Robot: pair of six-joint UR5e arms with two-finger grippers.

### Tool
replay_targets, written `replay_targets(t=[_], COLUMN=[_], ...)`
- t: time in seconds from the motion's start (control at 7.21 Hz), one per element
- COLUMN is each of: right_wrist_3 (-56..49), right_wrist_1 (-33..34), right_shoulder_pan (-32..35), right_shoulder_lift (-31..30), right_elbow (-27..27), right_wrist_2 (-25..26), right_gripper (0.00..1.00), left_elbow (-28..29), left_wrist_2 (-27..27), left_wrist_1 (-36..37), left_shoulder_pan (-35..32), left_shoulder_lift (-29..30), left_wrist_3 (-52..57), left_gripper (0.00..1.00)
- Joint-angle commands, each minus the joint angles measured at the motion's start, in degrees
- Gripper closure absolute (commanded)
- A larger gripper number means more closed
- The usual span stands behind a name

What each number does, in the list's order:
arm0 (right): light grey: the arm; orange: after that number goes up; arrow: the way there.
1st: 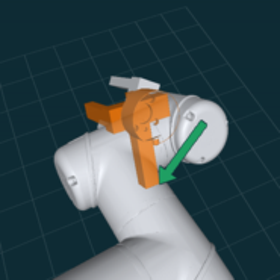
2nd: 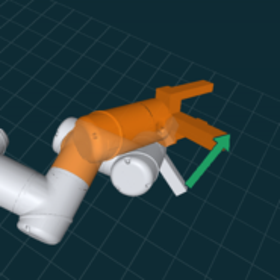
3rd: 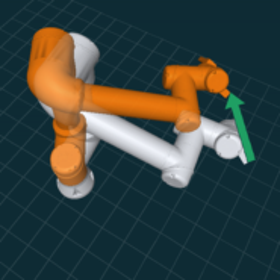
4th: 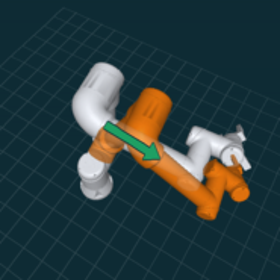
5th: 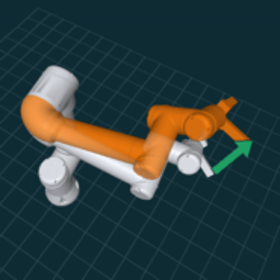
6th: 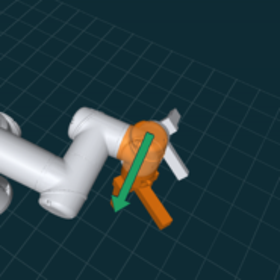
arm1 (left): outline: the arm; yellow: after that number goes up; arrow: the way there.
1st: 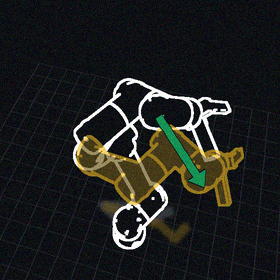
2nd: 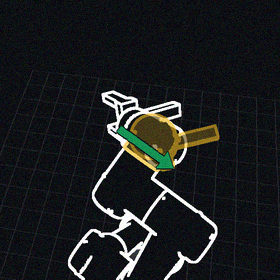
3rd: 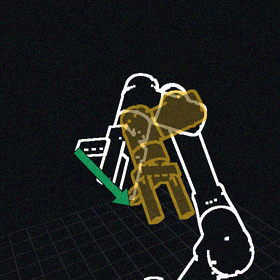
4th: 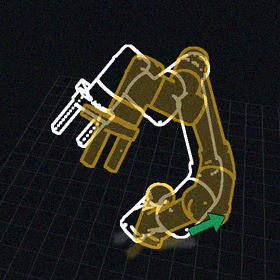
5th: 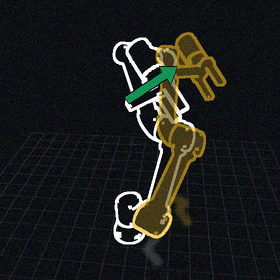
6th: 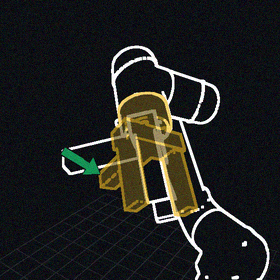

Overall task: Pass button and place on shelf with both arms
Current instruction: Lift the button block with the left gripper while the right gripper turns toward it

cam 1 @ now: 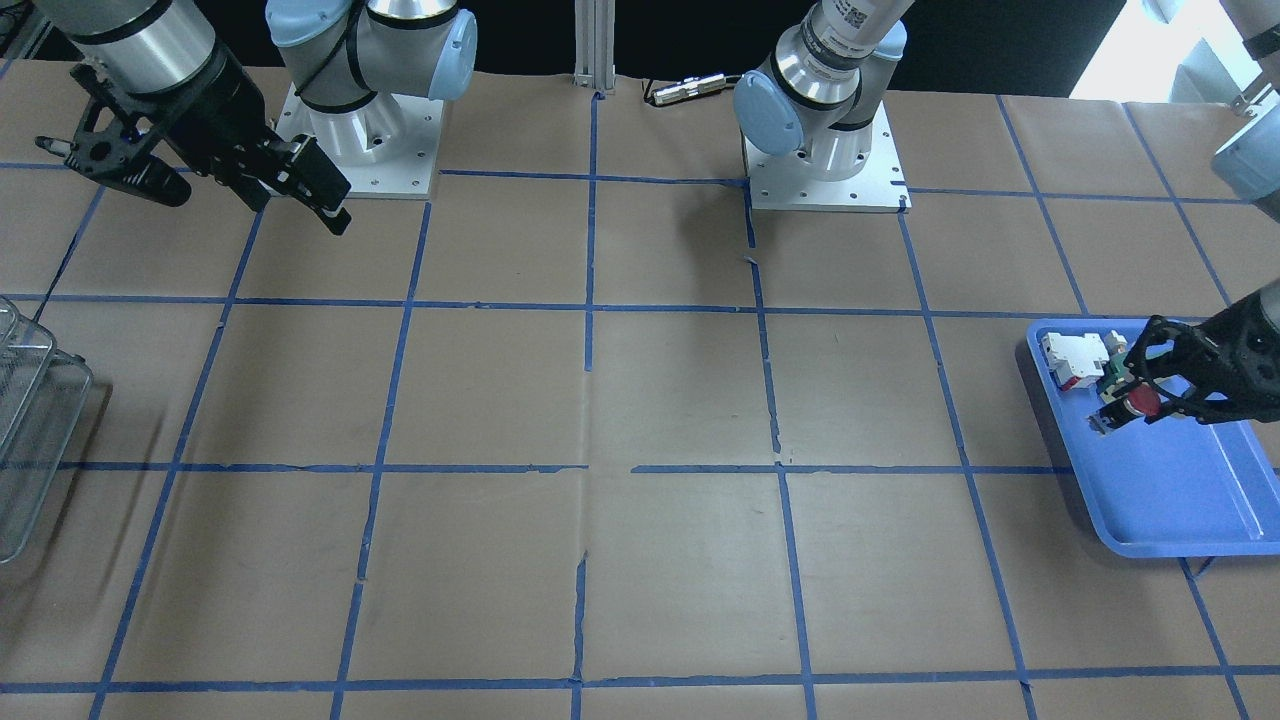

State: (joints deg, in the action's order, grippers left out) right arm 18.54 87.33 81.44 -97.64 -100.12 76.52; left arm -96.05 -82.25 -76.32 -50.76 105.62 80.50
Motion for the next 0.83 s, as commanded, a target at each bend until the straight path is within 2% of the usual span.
replay_targets(t=[0.0, 0.14, 0.28, 0.42, 0.55, 0.69], right_wrist_3=[14.72, 17.9, 23.68, 28.0, 30.57, 30.77], right_wrist_1=[-0.14, -0.06, -0.06, 0.03, -0.4, -2.41], right_shoulder_pan=[-0.57, -0.58, -0.66, -1.36, -3.8, -6.35], right_shoulder_lift=[0.96, 1.13, 2.35, 3.76, 4.82, 5.44], right_elbow=[-0.07, -0.16, -0.16, -0.16, -0.16, -0.51], right_wrist_2=[-12.66, -16.02, -22.06, -30.04, -35.34, -39.92], right_gripper=[0.0, 0.0, 0.0, 0.0, 0.0, 0.0], left_elbow=[-0.36, -0.8, -1.85, -3.86, -5.53, -7.2], left_wrist_2=[13.17, 19.61, 24.98, 31.3, 36.23, 43.76], left_wrist_1=[-15.63, -20.14, -21.58, -21.68, -20.81, -21.06], left_shoulder_pan=[-4.59, -8.35, -12.91, -16.96, -19.7, -22.16], left_shoulder_lift=[-7.67, -10.67, -13.05, -15.07, -16.31, -16.93], left_wrist_3=[-14.68, -21.02, -28.39, -36.82, -43.08, -45.15], left_gripper=[0.83, 0.83, 0.83, 0.83, 0.83, 0.85])
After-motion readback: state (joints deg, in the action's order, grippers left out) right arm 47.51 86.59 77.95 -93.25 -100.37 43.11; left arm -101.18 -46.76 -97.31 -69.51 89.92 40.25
